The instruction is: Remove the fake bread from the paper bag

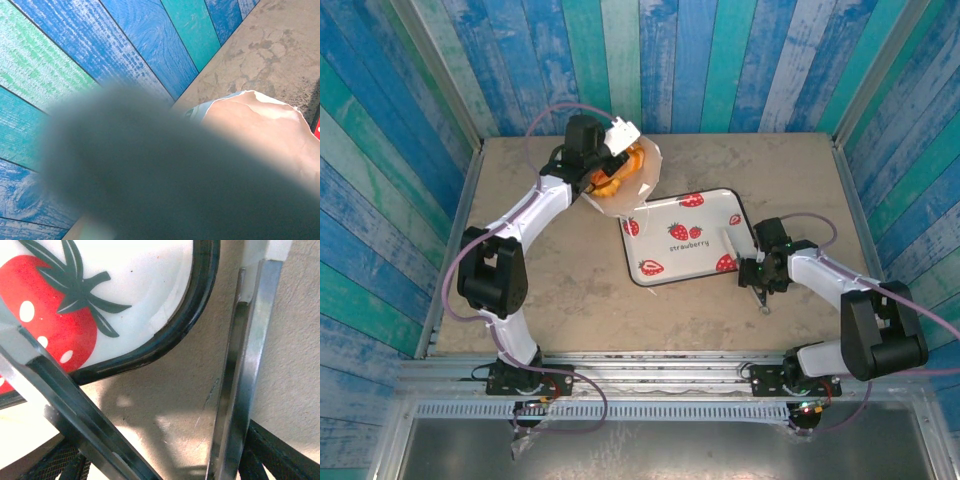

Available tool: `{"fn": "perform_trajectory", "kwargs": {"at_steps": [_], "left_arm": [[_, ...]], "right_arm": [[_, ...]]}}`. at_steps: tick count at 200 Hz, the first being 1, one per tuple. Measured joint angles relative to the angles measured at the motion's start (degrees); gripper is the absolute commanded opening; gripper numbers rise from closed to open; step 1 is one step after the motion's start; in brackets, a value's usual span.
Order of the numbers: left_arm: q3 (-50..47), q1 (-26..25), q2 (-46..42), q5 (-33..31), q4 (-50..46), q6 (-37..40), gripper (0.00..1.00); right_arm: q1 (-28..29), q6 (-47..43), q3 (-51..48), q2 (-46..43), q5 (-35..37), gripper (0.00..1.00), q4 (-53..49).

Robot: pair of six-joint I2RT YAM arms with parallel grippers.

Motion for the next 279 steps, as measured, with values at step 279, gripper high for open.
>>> {"fn": "perform_trajectory", "kwargs": {"at_steps": [279], "left_arm": [[0.0,0.0,-0.7,-2.7,0.0,0.8,0.0]], "right_arm": [[0.1,2.5,2.4,-4.8,8.2,0.29,-7.1]]}}
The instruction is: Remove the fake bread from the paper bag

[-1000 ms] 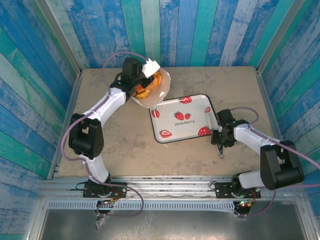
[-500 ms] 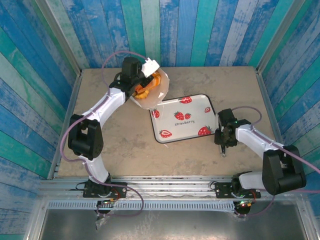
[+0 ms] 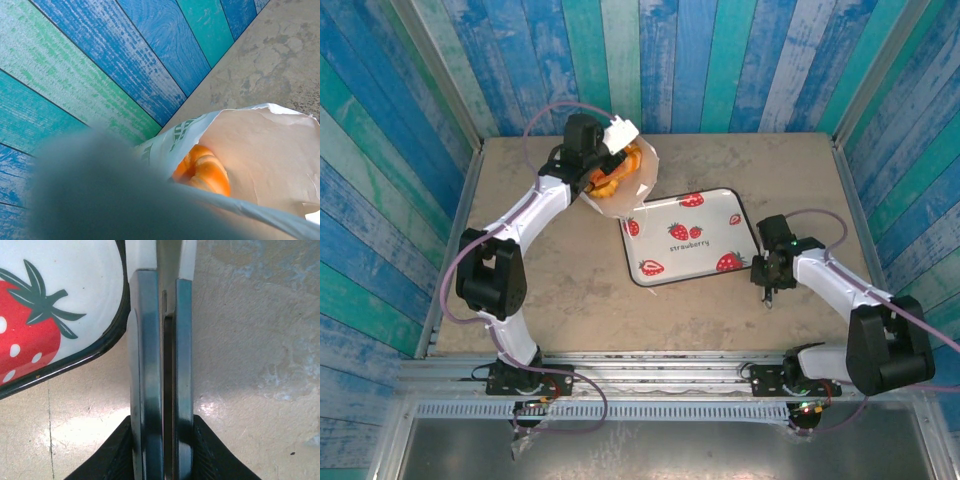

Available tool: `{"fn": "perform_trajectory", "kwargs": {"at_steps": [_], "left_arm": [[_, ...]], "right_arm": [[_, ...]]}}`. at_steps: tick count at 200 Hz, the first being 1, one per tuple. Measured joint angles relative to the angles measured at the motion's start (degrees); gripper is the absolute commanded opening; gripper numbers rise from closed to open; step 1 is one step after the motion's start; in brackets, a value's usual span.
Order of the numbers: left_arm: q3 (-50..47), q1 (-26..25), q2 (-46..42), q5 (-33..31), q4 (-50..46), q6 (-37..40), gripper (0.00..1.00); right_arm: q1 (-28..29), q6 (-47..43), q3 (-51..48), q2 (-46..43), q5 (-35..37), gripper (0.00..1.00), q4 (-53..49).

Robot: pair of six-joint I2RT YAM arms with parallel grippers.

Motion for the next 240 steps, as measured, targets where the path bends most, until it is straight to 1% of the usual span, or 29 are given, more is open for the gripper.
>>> {"fn": "perform_trajectory", "kwargs": {"at_steps": [19,31,77,103,133,174,211,240], "left_arm": [[0.0,0.0,0.0,0.0,0.0,0.0,0.0],[0.0,0.0,0.0,0.0,0.0,0.0,0.0],[0.0,0.0,0.0,-0.2,0.0,0.0,0.0],[0.0,0.0,0.0,-0.3,0.0,0.0,0.0],[-0.1,0.0,0.0,-0.4,0.1,0.0,0.0],[-0.1,0.0,0.0,-0.4,0.2,0.2,0.0],[-0.1,0.0,-0.1,-0.7,0.2,0.8,0.0],[-0.1,0.0,-0.2,-0.8,0.2,1.2,0.0]], "right_arm": [[0.6,0.2,0.2,-1.0,0.7,0.29,-0.9],[1.9,0.4,0.5,-1.8,1.6,0.29,-1.4],[11.3,1.0,3.0,-3.6,4.4,0.29,-2.3],[14.1,1.3,3.5,-2.2,4.9,0.32,-2.5],[14.6,1.7,3.4,2.4,4.7,0.37,-2.6],[14.7,2.1,1.8,8.0,3.0,0.41,0.5],[14.7,2.2,1.8,9.8,2.0,0.47,2.2],[13.5,2.3,2.2,10.3,0.8,0.48,2.8]]}}
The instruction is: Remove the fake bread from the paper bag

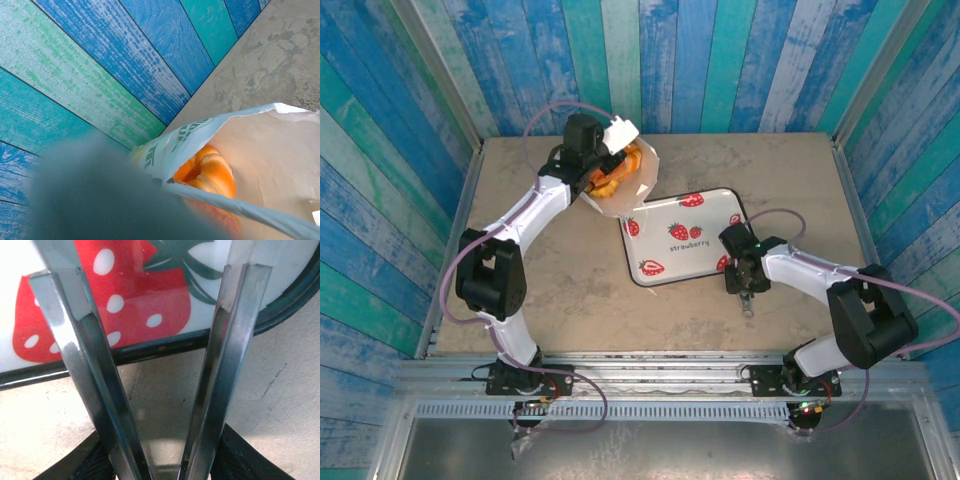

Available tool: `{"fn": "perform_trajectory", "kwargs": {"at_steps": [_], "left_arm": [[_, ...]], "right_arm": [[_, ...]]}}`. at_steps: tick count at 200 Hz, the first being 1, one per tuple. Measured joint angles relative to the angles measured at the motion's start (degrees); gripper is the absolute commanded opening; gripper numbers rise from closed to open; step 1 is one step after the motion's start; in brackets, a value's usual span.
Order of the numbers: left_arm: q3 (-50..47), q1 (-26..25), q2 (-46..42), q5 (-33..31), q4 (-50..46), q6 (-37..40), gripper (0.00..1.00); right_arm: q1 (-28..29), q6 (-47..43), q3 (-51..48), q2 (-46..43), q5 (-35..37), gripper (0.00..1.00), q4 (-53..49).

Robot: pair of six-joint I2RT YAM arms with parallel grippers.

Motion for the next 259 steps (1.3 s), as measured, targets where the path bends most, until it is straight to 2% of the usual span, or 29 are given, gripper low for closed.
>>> {"fn": "perform_trajectory", "kwargs": {"at_steps": [19,88,131,144,195,229,259], "left_arm": [[0.0,0.0,0.0,0.0,0.0,0.0,0.0],[0.0,0.0,0.0,-0.1,0.0,0.0,0.0],[-0.7,0.0,-0.8,0.3,0.0,-0.4,0.0],[-1.0,0.0,-1.2,0.3,0.0,-0.9,0.0],[-3.0,0.0,-2.7,0.5,0.6,-3.6,0.0],[-4.2,0.0,-3.5,0.7,1.0,-6.0,0.0],[-4.2,0.0,-3.6,0.7,1.0,-8.5,0.0]], "right_arm": [[-0.8,0.0,0.2,0.2,-1.0,0.45,0.2],[-0.7,-0.1,-0.1,-0.9,-0.9,0.13,0.7],[0.6,-2.6,0.9,-10.3,-0.4,0.06,-2.0],[0.6,-3.6,2.5,-12.6,-1.0,0.01,-2.3],[0.6,-7.2,9.6,-15.0,-5.6,0.09,-1.0],[0.6,-8.2,11.5,-14.0,-13.2,0.12,1.5],[0.6,-7.6,11.9,-11.9,-21.6,0.2,4.3]]}}
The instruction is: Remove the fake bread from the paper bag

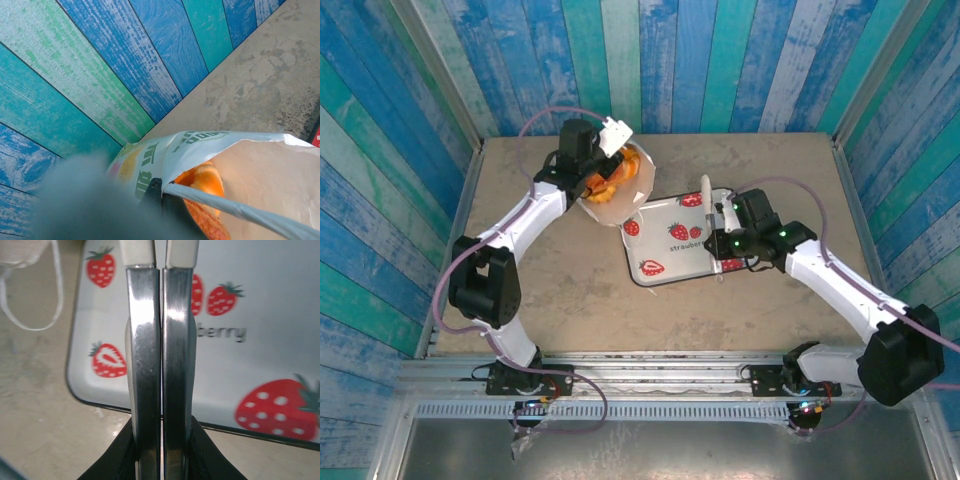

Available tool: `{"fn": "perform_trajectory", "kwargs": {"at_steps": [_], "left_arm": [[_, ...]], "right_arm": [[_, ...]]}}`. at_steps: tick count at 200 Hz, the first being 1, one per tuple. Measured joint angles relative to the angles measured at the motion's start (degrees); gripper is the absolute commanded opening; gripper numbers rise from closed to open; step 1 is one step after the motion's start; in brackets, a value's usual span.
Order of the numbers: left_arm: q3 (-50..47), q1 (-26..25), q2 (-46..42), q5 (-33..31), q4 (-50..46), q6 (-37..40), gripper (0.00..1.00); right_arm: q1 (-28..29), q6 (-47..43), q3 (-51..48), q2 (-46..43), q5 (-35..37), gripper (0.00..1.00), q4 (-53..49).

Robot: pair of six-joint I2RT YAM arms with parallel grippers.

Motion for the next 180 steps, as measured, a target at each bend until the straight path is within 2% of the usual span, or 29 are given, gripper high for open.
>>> {"fn": "perform_trajectory", "kwargs": {"at_steps": [46,117,180], "left_arm": [[0.1,0.0,0.0,0.7,-0.4,-3.0,0.0],[0.1,0.0,0.0,1.0,-0.4,-4.2,0.0],[0.1,0.0,0.0,1.0,-0.3,-4.3,0.0]], "right_arm": [[1.7,2.5,1.1,2.5,-7.5,0.28,1.7],[9.2,4.2,11.8,11.1,-7.8,0.36,-1.4],[10.6,5.2,18.0,18.2,-9.1,0.36,-1.6]]}}
